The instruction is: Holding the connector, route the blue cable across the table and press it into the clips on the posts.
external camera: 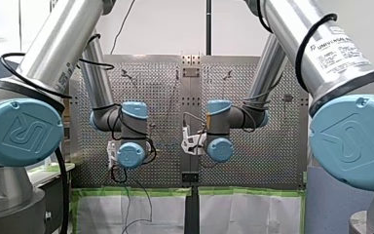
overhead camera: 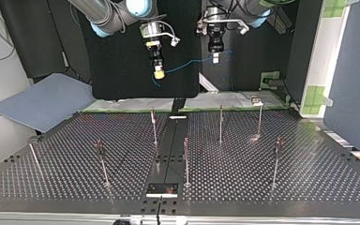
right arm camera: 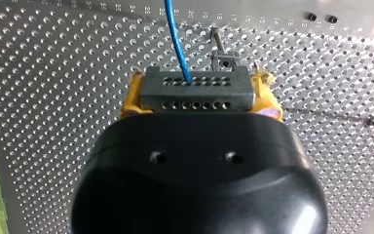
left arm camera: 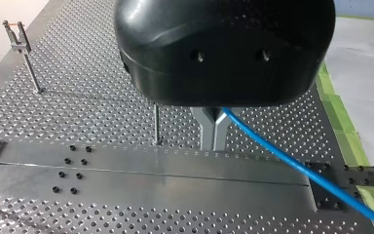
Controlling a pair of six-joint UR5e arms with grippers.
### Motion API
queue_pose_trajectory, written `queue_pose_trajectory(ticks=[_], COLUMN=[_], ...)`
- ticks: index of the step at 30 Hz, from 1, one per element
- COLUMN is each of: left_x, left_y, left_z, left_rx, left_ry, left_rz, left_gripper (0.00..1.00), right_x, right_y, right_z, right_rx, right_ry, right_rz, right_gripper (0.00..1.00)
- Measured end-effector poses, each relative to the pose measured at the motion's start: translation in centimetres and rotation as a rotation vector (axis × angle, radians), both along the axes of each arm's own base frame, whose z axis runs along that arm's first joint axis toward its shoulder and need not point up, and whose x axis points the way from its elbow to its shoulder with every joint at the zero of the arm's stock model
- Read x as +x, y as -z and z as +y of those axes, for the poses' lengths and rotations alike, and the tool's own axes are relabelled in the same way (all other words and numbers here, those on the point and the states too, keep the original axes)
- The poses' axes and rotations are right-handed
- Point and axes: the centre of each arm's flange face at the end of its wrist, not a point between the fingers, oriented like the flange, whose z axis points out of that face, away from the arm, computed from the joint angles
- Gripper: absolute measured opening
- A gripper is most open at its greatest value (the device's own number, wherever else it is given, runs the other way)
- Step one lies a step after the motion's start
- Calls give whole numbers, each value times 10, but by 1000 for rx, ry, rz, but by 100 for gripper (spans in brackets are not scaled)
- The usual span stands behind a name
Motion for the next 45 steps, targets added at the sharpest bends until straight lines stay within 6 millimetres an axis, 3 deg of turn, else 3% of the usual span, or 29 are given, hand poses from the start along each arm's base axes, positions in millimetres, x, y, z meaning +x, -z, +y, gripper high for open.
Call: queue_pose_trajectory(ticks=[10, 20, 35, 40, 45], left_x=[0, 0, -1, -10, -9], left_y=[0, 0, 1, 7, -1], left_z=[0, 0, 0, 0, 2], left_rx=[0, 0, 1, -3, -34], left_ry=[0, 0, 0, 2, -14], left_rz=[0, 0, 4, 34, 39], left_gripper=[0, 0, 0, 0, 0], right_x=[0, -11, -23, -17, -6], right_y=[0, 38, 50, 38, 14], right_z=[0, 21, 32, 28, 25], right_rx=[1, 68, 159, 157, 139], right_ry=[0, 16, 14, 14, -6], right_rz=[2, 141, 246, 245, 196], right_gripper=[0, 0, 0, 0, 0])
